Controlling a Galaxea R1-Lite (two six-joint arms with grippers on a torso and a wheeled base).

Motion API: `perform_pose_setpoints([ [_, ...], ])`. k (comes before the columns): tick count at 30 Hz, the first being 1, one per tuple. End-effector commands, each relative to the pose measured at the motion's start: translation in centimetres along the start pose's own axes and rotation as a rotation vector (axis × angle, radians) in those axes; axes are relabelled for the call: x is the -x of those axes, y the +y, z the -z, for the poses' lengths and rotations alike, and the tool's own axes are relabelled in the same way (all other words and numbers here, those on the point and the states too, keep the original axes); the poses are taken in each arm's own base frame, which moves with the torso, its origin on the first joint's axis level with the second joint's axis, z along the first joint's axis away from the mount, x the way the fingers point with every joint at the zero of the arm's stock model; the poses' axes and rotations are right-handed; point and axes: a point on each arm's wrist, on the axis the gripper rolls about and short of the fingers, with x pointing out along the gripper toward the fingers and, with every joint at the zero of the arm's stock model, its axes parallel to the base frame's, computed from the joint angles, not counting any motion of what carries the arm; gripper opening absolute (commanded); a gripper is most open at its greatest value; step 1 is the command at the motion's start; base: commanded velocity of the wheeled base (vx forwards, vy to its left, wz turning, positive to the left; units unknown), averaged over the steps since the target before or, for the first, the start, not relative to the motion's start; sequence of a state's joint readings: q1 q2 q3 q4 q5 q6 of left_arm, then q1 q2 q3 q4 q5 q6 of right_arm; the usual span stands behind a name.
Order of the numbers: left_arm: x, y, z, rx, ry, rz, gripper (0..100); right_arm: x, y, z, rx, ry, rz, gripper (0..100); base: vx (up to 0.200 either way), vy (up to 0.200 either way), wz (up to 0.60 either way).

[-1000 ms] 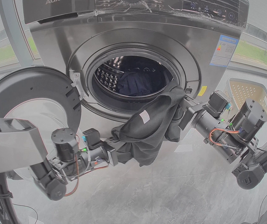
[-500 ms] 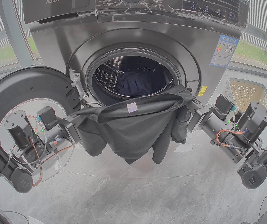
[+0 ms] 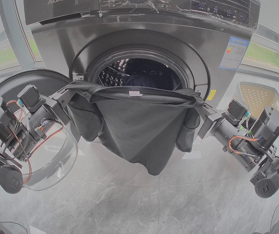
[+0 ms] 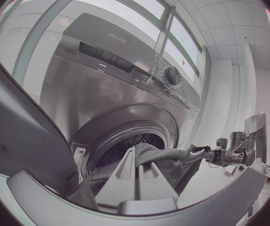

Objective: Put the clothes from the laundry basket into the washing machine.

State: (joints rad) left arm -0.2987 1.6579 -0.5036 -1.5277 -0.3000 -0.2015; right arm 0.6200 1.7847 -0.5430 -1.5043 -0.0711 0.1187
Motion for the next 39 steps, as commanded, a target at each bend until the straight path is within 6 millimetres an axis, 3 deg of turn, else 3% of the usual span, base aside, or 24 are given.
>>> perform_pose_setpoints([
  [1, 0.2, -0.2, -0.8, -0.009, -0.024, 0.002, 0, 0.1, -0.2, -0.7, 0.004, -0.022, 0.008, 0, 0.000, 0.000, 0.00],
  [11, 0.3, -0.2, -0.7, -0.010, -0.022, -0.001, 0, 0.0, -1.4, -1.7, 0.031, -0.058, 0.047, 0, 0.000, 0.000, 0.00],
  [39, 0.4, -0.1, -0.8, -0.012, -0.025, -0.004, 0, -0.1, -1.7, -2.5, 0.038, -0.089, 0.061, 0, 0.000, 0.000, 0.00],
])
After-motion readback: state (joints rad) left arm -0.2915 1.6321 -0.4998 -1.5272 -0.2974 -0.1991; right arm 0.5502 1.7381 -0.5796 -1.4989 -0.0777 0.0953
